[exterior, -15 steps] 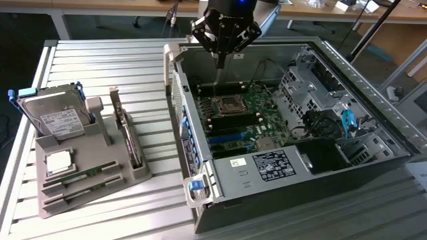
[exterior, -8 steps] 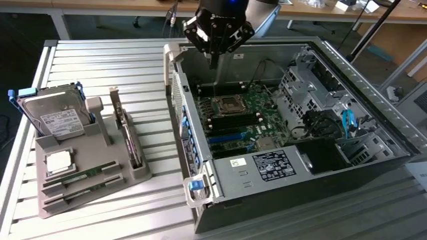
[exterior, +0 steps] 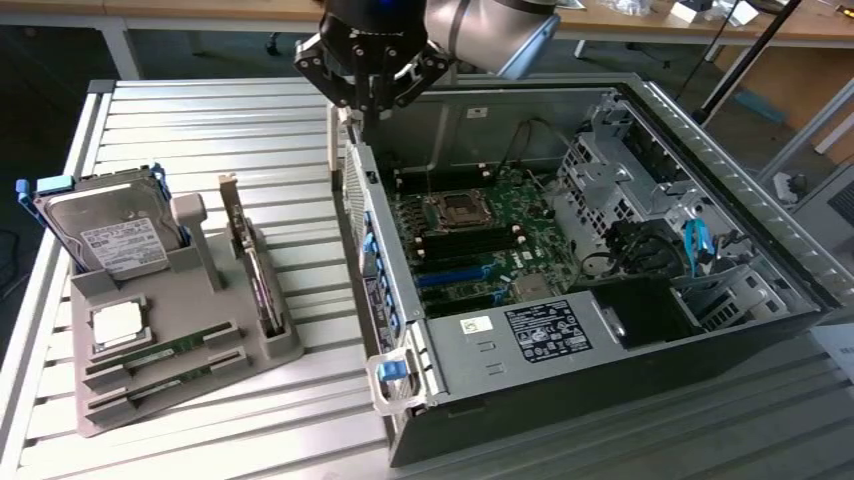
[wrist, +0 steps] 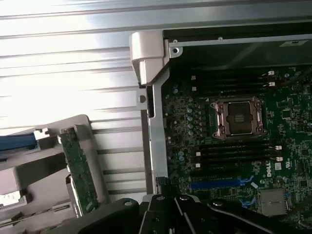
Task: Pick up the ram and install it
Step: 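Reach for the ram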
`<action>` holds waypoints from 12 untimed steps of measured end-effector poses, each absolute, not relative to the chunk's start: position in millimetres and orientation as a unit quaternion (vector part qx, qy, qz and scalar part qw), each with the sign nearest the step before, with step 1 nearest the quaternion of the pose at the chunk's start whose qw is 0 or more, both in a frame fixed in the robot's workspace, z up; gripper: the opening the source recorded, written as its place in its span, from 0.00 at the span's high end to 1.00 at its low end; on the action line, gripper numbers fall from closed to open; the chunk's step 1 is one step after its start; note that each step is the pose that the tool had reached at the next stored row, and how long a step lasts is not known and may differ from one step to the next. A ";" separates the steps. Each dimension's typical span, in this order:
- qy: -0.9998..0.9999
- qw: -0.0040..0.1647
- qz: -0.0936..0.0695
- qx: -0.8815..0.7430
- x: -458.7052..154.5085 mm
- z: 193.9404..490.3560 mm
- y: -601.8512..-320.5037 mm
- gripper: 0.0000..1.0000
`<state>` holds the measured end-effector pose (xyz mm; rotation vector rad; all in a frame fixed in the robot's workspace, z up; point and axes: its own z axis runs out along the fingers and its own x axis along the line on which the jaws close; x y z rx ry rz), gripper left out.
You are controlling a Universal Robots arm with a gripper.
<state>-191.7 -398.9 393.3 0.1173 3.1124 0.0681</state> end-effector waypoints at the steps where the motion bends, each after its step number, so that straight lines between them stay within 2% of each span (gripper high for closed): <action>1: 0.999 0.013 0.022 0.038 -196.7 393.3 -398.9 0.89; 12: 0.999 0.013 0.022 0.038 -227.8 393.3 -398.9 0.89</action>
